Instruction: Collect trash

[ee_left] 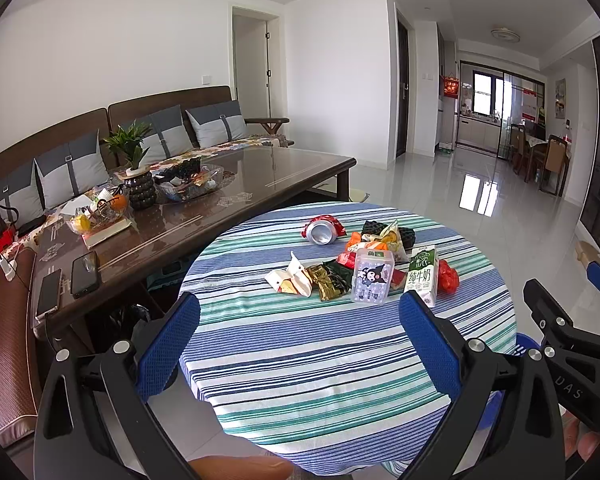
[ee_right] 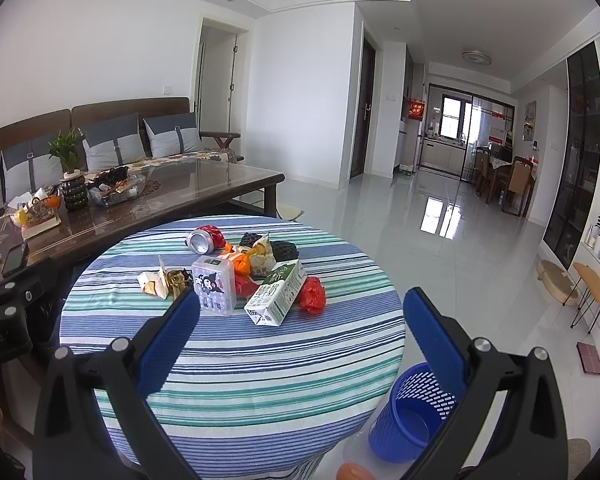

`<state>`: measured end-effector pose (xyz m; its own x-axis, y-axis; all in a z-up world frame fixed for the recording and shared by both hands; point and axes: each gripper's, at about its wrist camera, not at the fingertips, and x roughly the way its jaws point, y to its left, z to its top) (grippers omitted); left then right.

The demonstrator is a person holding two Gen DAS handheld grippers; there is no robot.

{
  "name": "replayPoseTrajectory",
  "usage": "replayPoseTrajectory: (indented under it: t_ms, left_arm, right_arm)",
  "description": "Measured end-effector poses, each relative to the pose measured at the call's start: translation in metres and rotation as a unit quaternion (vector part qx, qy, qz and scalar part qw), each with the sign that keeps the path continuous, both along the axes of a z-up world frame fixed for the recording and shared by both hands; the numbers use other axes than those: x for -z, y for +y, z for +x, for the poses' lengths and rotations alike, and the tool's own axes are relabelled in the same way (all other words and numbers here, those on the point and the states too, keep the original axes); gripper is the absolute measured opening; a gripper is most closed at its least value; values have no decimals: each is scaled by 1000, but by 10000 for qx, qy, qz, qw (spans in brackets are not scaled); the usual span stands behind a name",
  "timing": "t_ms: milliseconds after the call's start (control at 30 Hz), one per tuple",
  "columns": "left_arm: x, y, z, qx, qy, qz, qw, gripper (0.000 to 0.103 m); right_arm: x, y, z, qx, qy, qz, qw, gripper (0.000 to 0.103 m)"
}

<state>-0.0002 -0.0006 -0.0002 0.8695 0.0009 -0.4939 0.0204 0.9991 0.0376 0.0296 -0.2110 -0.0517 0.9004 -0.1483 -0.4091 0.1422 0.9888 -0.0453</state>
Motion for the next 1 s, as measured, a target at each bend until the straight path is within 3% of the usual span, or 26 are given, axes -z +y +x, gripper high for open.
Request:
replayPoseTrajectory:
  t_ms: [1000]
  left_arm:
    - [2,0,3,9,2,7,10000,99]
  right_arm:
    - [-2,-4,0,14,12,4,10000,98]
